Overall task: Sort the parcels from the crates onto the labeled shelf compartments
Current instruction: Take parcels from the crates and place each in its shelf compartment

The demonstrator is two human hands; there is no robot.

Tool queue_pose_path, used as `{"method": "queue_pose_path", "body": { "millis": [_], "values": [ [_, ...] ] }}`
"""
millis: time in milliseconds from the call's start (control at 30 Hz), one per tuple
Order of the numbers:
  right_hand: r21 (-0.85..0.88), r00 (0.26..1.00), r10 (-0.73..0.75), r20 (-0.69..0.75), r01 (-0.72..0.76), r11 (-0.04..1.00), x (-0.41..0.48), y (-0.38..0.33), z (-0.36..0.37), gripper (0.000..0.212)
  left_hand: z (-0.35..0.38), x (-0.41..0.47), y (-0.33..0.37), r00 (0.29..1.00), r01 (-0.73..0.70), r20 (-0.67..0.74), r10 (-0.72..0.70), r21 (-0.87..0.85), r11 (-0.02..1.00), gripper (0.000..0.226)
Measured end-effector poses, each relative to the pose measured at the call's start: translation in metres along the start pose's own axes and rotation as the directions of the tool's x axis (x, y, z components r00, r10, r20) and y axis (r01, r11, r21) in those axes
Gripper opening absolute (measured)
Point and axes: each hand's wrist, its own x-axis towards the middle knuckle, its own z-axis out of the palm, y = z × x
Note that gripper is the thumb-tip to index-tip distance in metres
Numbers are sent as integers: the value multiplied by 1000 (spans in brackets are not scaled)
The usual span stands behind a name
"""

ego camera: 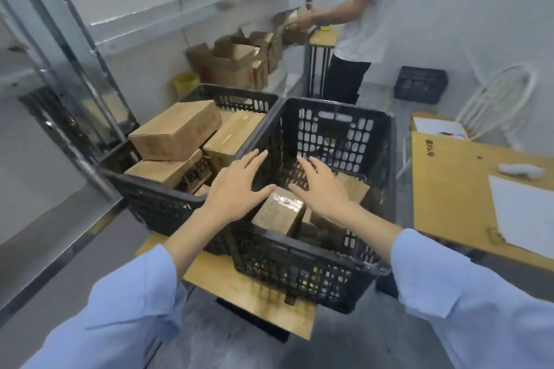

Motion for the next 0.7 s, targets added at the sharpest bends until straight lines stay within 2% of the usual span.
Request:
{"method": "queue_pose_path", "body": {
  "millis": [167,333,500,700],
  "values": [
    [123,993,117,36,-120,985,9,25,32,77,47,45,-6,976,-68,203,73,-32,997,80],
    [191,970,221,98,-236,953,20,33,67,89,86,73,-17,911,-79,398,108,-89,993,84],
    [201,903,429,-40,-413,888,26,51,70,103,120,98,-10,894,-92,414,174,-211,973,84],
    [153,793,609,9,-603,783,21,68,69,117,161,121,13,828,-89,487,277,-373,923,93]
  ]
}}
